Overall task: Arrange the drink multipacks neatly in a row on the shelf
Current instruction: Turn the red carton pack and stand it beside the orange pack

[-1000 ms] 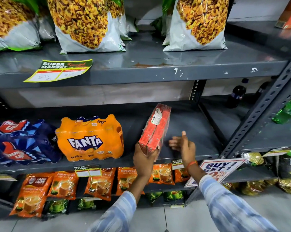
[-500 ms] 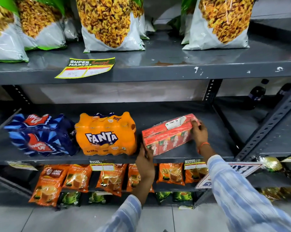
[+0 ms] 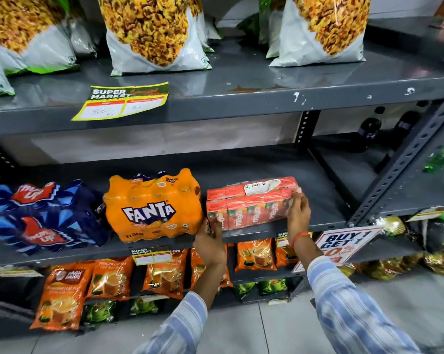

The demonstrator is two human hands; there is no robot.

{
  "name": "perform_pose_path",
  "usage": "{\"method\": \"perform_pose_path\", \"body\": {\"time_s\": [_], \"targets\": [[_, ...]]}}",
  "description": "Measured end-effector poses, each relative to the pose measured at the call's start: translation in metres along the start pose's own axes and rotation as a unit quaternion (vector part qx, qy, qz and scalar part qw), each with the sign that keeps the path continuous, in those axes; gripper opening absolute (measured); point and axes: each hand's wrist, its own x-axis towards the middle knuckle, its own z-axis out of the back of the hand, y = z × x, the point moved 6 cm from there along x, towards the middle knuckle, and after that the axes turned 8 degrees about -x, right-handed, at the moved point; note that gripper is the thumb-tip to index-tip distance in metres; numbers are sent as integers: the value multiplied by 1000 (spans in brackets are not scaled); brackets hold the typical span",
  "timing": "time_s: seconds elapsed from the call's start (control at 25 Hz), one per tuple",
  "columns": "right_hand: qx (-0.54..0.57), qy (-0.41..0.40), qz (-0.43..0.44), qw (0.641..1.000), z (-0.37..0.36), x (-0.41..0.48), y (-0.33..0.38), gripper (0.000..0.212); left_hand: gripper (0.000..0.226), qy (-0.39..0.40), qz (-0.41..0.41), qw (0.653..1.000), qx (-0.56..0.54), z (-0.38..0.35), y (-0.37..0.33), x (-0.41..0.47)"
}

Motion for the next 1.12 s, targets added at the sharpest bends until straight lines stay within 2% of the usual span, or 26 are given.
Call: {"method": "perform_pose_path", "body": {"time_s": [0.2, 0.48, 0.6, 0.76, 1.12], "targets": [[-1, 5, -8, 1000, 5, -11, 3, 40, 29, 16, -33, 999, 31, 6, -7, 5], [-4, 6, 0, 1000, 12, -19, 5, 38, 25, 42, -24, 999, 18, 5, -8, 4], [-5, 2, -16, 1000, 24, -11, 4, 31, 25, 61, -13, 998, 15, 0, -5, 0], [8, -25, -11, 1000, 44, 0, 7, 20, 27, 117, -42, 992, 38, -19, -9, -11], [-5, 1, -27, 1000, 63, 16, 8, 38, 27, 105, -48, 992, 56, -38, -12, -26]]}}
